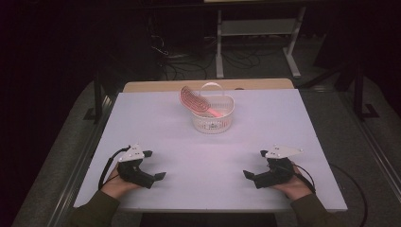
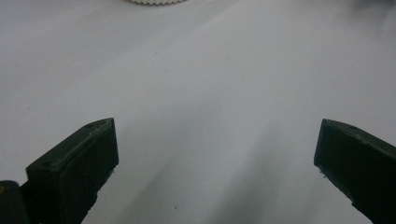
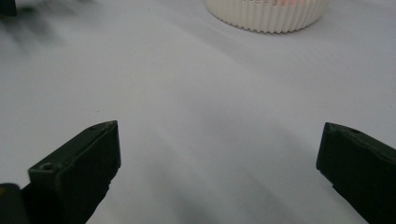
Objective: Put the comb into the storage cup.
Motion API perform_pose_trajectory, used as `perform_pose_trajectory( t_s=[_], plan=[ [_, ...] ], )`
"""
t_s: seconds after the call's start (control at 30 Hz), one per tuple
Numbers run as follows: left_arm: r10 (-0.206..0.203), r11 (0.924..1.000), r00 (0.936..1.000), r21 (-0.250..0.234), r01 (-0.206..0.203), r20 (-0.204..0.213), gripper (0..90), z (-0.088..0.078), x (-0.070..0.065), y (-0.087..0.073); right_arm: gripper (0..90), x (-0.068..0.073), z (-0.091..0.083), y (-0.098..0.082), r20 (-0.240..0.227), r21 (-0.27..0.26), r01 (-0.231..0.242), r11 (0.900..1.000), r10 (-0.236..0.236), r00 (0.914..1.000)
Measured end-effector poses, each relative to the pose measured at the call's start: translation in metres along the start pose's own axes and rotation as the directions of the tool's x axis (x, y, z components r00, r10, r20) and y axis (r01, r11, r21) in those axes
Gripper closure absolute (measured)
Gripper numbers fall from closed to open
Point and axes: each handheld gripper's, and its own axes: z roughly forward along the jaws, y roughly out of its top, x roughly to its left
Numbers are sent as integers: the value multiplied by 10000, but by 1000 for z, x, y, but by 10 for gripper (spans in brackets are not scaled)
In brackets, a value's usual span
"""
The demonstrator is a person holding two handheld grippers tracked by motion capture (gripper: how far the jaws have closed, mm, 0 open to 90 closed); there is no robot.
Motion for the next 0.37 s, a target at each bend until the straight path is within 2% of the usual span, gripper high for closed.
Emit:
perform_pose_trajectory(
  t_s=[0.37],
  plan=[
    [-56, 10000, 10000, 26, 56, 51, 0, -1, 1, 0, 0, 0, 0, 0, -18, 49, 14, 10000, -14, 10000]
  ],
)
